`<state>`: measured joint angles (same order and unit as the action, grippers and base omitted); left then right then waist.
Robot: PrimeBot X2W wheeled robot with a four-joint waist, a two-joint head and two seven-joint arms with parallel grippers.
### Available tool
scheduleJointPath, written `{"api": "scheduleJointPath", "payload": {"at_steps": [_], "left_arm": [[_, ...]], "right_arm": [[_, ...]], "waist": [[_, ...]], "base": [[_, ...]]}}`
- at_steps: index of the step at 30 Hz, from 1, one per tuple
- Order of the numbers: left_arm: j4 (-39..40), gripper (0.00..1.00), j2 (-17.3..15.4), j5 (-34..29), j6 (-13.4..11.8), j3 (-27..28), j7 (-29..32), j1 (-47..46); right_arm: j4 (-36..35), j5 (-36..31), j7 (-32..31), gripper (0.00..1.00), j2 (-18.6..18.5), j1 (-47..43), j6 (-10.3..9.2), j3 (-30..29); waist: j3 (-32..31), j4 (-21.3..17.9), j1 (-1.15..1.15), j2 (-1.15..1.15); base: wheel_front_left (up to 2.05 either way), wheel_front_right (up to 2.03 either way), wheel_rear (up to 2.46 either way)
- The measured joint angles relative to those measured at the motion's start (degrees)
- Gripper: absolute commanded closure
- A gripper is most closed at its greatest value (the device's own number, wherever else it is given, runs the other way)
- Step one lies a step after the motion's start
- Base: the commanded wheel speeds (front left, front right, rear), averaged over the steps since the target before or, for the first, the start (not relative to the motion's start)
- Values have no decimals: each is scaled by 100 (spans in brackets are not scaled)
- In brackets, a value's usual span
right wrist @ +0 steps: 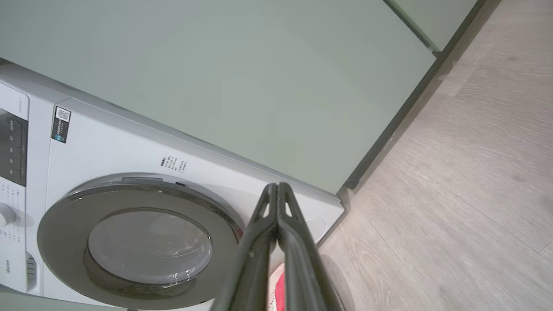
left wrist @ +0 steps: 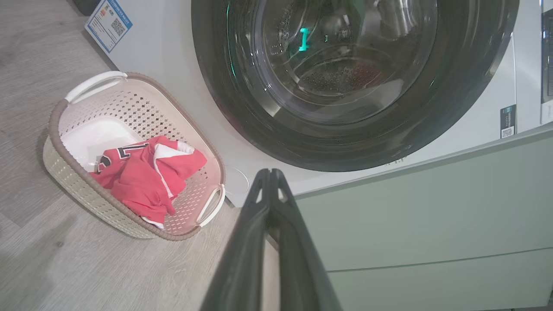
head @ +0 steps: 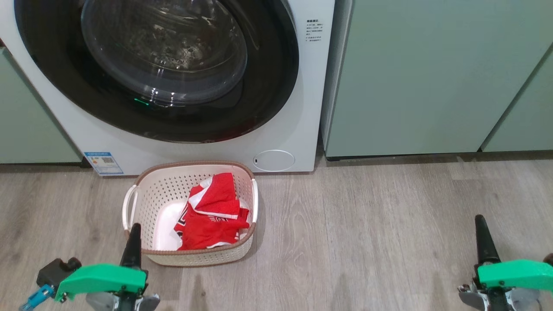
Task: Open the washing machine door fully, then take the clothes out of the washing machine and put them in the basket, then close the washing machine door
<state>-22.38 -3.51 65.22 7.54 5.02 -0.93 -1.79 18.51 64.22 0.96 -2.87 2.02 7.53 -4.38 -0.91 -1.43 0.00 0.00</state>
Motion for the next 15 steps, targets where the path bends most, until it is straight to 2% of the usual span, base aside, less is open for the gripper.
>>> {"api": "scheduleJointPath", "payload": {"at_steps": [15], "left_arm": [[204, 100, 24, 896, -1, -4, 245, -34]], "right_arm": [[-82, 928, -240, 100, 3, 34, 0, -102]], "waist": [[38, 49, 0, 0]], "base": [[0, 0, 0]]}}
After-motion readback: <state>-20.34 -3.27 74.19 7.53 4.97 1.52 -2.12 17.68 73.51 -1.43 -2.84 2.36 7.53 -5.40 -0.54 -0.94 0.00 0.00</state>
